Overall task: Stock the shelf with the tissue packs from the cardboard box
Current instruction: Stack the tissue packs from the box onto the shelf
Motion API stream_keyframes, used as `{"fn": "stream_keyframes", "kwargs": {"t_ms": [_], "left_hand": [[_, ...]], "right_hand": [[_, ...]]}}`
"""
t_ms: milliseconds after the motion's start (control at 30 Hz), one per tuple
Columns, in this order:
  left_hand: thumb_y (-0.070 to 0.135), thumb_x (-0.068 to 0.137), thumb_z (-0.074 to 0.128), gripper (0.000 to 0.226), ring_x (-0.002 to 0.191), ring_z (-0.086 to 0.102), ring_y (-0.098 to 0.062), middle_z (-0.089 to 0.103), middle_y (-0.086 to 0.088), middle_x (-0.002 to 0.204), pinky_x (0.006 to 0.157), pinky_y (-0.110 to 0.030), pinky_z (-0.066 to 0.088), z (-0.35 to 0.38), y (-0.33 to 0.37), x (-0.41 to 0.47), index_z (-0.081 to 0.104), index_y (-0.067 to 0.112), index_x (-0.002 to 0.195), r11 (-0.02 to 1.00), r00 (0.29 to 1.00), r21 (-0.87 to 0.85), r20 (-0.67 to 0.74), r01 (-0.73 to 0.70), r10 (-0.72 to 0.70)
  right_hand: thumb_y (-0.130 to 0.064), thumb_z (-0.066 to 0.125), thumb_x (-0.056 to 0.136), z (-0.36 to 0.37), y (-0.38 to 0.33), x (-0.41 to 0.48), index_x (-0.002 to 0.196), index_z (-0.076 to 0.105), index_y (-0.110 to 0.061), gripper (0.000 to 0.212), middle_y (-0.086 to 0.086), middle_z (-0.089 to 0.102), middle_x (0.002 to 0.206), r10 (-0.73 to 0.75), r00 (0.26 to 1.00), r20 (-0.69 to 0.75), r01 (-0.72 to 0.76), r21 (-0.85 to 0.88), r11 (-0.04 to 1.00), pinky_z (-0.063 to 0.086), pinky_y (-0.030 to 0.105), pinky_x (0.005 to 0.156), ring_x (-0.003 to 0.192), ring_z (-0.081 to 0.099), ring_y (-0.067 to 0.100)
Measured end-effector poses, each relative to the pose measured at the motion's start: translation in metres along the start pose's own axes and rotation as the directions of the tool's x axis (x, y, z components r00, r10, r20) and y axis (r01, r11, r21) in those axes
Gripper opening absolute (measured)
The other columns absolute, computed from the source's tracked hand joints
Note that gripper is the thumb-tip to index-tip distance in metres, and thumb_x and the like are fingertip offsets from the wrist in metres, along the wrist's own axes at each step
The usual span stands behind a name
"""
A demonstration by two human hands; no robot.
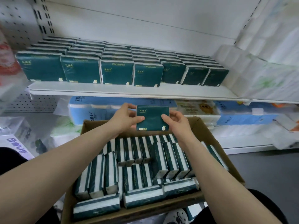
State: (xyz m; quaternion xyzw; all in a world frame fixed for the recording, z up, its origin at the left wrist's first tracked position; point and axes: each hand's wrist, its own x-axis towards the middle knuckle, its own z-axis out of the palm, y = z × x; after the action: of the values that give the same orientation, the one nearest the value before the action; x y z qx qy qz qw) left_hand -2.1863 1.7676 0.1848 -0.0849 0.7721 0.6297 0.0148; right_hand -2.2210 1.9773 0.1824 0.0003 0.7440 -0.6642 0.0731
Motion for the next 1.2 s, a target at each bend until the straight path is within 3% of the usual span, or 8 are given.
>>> {"fn": "stream_keyframes", "kwargs": {"t_ms": [100, 233, 367, 533, 700, 900, 1200], "left_hand": [[0.026, 0.081, 0.077, 0.048, 0.106, 0.061, -0.017, 0.059, -0.001, 0.116, 0.093, -0.038, 0.052, 0.016, 0.013, 0.01, 0.045, 0.017, 0.117, 0.991, 0.99, 0.093, -0.09, -0.101, 0.109], [0.032, 0.081, 0.076, 0.048, 0.095, 0.062, -0.018, 0.058, -0.001, 0.106, 0.082, -0.036, 0.054, 0.035, 0.036, 0.023, 0.046, 0.016, 0.114, 0.959, 0.959, 0.183, -0.145, -0.218, 0.245], [0.028, 0.084, 0.074, 0.039, 0.078, 0.057, -0.01, 0.057, 0.005, 0.085, 0.068, -0.02, 0.046, 0.05, 0.06, 0.039, 0.047, 0.016, 0.109, 0.942, 0.928, 0.193, -0.203, -0.275, 0.313], [0.019, 0.086, 0.071, 0.031, 0.086, 0.058, -0.006, 0.058, 0.008, 0.093, 0.074, -0.015, 0.048, 0.059, 0.082, 0.059, 0.051, 0.018, 0.11, 0.911, 0.889, 0.175, -0.213, -0.374, 0.406], [0.014, 0.088, 0.068, 0.026, 0.093, 0.06, -0.011, 0.061, 0.007, 0.1, 0.087, -0.028, 0.053, 0.065, 0.083, 0.082, 0.055, 0.019, 0.111, 0.87, 0.86, 0.278, -0.204, -0.408, 0.468], [0.01, 0.089, 0.066, 0.037, 0.091, 0.059, -0.009, 0.06, 0.005, 0.104, 0.089, -0.032, 0.054, 0.079, 0.074, 0.103, 0.056, 0.02, 0.123, 0.851, 0.831, 0.322, -0.248, -0.414, 0.498], [0.009, 0.091, 0.062, 0.048, 0.098, 0.06, -0.006, 0.063, 0.004, 0.115, 0.094, -0.027, 0.052, 0.085, 0.059, 0.113, 0.053, 0.02, 0.136, 0.829, 0.808, 0.364, -0.261, -0.424, 0.528]], "right_hand": [[-0.027, 0.071, 0.091, -0.015, -0.014, 0.012, 0.12, 0.06, -0.019, 0.032, 0.0, 0.067, 0.112, -0.08, 0.994, -0.07, 0.077, -0.045, 0.996, 0.053, 0.024, 0.077, 0.102, 0.065, 0.014], [-0.029, 0.07, 0.091, -0.034, -0.036, 0.032, 0.118, 0.062, -0.02, 0.03, -0.001, 0.068, 0.113, -0.181, 0.974, -0.14, 0.165, -0.117, 0.979, 0.055, 0.029, 0.086, 0.106, 0.064, 0.015], [-0.028, 0.066, 0.094, -0.045, -0.057, 0.051, 0.12, 0.059, -0.019, 0.029, -0.003, 0.066, 0.111, -0.29, 0.942, -0.171, 0.26, -0.176, 0.949, 0.054, 0.024, 0.082, 0.103, 0.063, 0.011], [-0.027, 0.064, 0.095, -0.052, -0.067, 0.072, 0.126, 0.054, -0.023, 0.033, -0.005, 0.063, 0.114, -0.363, 0.914, -0.181, 0.315, -0.248, 0.916, 0.053, 0.025, 0.085, 0.103, 0.061, 0.007], [-0.024, 0.064, 0.096, -0.055, -0.065, 0.092, 0.132, 0.05, -0.023, 0.039, -0.004, 0.06, 0.12, -0.369, 0.901, -0.229, 0.312, -0.251, 0.916, 0.049, 0.019, 0.083, 0.105, 0.059, 0.01], [-0.022, 0.063, 0.096, -0.057, -0.056, 0.112, 0.132, 0.05, -0.021, 0.038, -0.006, 0.059, 0.117, -0.362, 0.896, -0.258, 0.288, -0.285, 0.914, 0.046, 0.013, 0.075, 0.1, 0.058, 0.007], [-0.019, 0.061, 0.097, -0.054, -0.046, 0.134, 0.136, 0.052, -0.023, 0.041, -0.002, 0.062, 0.112, -0.389, 0.891, -0.233, 0.304, -0.33, 0.894, 0.047, 0.01, 0.074, 0.094, 0.059, 0.003]]}}
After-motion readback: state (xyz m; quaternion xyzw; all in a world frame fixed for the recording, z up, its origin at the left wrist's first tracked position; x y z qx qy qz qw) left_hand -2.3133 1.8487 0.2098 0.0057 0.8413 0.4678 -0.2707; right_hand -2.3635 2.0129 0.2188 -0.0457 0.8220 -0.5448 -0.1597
